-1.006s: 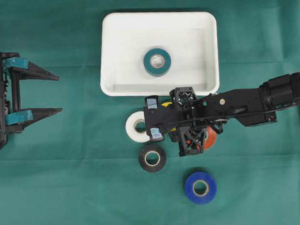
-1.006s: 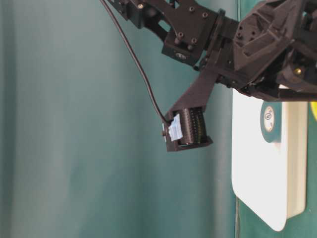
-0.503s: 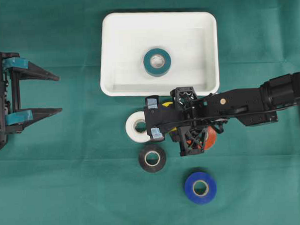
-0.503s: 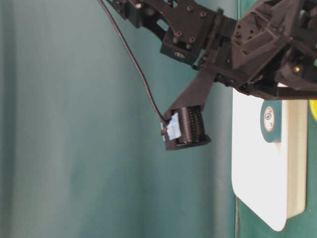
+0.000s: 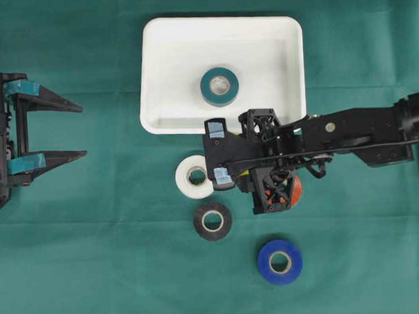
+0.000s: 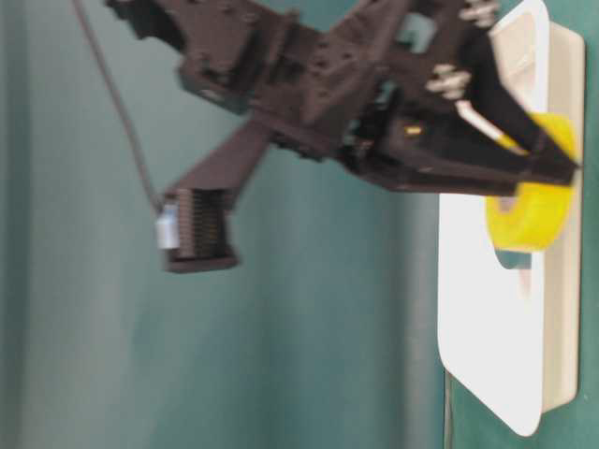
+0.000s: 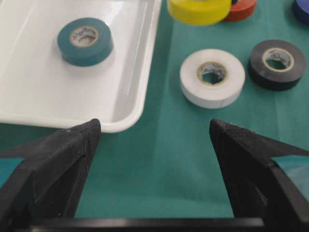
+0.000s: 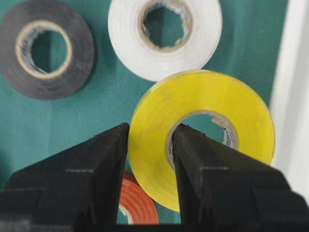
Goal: Pick up the tape from a random location and place it into the white case.
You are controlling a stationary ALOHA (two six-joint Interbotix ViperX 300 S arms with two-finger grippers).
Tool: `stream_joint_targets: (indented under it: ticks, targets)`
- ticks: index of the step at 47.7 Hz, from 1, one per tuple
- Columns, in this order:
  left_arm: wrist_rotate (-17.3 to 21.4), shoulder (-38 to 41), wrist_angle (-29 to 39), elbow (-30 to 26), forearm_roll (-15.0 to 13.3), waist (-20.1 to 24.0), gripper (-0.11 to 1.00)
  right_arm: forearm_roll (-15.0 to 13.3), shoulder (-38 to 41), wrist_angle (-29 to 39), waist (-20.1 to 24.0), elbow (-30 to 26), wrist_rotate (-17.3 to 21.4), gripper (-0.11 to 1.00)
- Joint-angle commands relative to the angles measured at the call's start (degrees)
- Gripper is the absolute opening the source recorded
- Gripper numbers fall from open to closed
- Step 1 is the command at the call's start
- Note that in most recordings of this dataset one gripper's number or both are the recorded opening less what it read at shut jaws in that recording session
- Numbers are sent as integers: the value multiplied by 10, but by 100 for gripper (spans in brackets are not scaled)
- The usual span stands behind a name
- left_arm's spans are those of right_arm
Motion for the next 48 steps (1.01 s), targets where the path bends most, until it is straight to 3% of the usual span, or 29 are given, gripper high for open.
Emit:
stream_joint_targets:
  ticks: [1, 27, 48]
  targets:
    - [0, 4, -5, -7, -2, 3, 94, 1, -29, 21, 1, -25, 2, 30]
    - [0, 4, -5, -7, -2, 3, 94, -1, -83, 149, 1, -88, 3, 30]
    - [0, 4, -5, -7, -1, 3, 94, -1, -114, 173, 1, -96, 12, 30]
